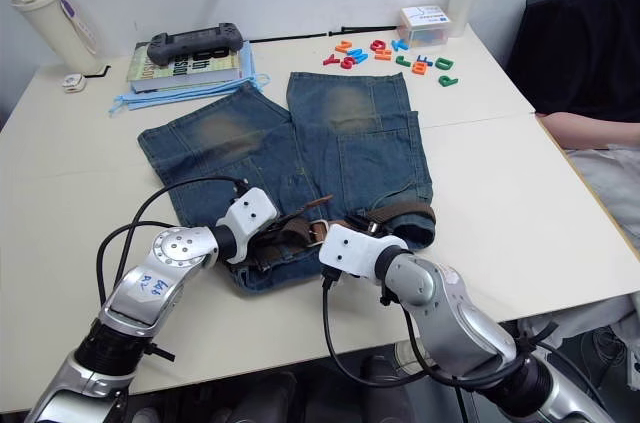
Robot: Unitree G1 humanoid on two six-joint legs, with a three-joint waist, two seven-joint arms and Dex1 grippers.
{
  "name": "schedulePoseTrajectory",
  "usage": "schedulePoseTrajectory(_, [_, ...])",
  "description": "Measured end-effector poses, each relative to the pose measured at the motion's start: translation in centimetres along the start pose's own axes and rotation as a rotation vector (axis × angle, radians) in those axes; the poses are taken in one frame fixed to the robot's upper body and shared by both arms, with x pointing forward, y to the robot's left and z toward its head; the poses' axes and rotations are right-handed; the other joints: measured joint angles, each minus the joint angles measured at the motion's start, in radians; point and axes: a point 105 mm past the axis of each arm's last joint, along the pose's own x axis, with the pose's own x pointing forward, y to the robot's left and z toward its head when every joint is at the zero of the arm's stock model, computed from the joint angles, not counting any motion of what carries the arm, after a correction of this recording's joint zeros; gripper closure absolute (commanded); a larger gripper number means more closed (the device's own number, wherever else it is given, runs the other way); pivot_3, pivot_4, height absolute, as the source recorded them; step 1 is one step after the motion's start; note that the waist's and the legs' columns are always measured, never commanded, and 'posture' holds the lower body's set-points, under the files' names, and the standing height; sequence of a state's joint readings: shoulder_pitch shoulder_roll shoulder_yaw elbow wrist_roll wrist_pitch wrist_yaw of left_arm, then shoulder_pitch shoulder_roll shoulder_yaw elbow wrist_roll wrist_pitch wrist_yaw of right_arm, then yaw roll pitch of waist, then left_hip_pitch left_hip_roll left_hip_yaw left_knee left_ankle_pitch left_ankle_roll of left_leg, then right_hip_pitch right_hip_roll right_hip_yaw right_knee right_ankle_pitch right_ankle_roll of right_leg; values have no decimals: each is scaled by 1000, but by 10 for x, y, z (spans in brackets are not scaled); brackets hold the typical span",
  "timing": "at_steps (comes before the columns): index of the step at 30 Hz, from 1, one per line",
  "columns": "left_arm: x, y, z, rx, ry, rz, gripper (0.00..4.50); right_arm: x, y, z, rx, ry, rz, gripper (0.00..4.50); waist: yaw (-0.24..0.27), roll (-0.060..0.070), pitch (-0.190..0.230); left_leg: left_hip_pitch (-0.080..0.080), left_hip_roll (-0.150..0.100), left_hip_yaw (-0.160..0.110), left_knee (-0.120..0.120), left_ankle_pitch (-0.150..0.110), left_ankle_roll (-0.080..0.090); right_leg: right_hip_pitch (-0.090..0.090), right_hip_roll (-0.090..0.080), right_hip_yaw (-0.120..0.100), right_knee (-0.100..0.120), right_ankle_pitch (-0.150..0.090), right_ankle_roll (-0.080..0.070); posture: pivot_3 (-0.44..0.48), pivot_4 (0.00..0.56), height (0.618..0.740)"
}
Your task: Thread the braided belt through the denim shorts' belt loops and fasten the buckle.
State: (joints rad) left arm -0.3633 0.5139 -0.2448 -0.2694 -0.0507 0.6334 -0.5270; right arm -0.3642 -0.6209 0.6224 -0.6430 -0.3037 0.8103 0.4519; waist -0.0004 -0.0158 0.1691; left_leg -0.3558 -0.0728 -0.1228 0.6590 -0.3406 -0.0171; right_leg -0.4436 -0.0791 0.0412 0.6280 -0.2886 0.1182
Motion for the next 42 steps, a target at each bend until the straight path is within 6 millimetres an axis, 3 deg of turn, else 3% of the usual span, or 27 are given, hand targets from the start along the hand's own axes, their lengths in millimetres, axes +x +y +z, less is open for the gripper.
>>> schedulePoseTrajectory(12, [0, 1, 0, -27, 3, 6, 4500, -8, 3, -9, -63, 43, 4, 1565, 1, 0, 0, 0, 0, 0, 0, 0, 0, 0, 0, 0, 0, 0, 0, 0, 150, 738])
schedulePoseTrajectory(17, [0, 3, 0, -44, 6, 11, 4500, -2, -2, -13, -121, 64, -41, 1565, 0, -1, 0, 0, 0, 0, 1, 0, 0, 0, 0, 0, 1, 0, 0, 0, 150, 738])
schedulePoseTrajectory(25, [-1, 4, -1, -48, 9, 18, 4500, 12, -4, -2, -152, 18, -115, 1565, -3, -1, -1, 0, 0, 0, 3, 0, 0, 0, 1, 0, 3, 0, 0, 0, 150, 738])
schedulePoseTrajectory(29, [-1, 4, -1, -49, 9, 17, 4500, 13, 0, 6, -169, -31, -107, 2626, -3, -1, -1, 0, 0, 0, 3, 0, 0, 0, 1, 0, 2, 0, 0, 0, 150, 738])
schedulePoseTrajectory(34, [0, 4, -1, -52, 9, 11, 4500, 12, 5, 12, -203, -71, -79, 2626, -1, -1, -1, 0, -1, 0, 3, 0, 0, 0, 1, 0, 2, 0, 0, 0, 150, 738])
schedulePoseTrajectory(41, [0, 3, 0, -53, 8, 8, 4500, 10, -5, 10, -233, -53, -109, 2626, -1, -1, -1, 0, 0, 0, 3, 0, 0, 0, 1, 0, 2, 0, 0, 0, 150, 738])
schedulePoseTrajectory(42, [0, 3, 0, -53, 8, 8, 4500, 11, -5, 9, -231, -50, -108, 2905, -1, -1, -1, 0, 0, 0, 3, 0, 0, 0, 1, 0, 2, 0, 0, 0, 150, 738])
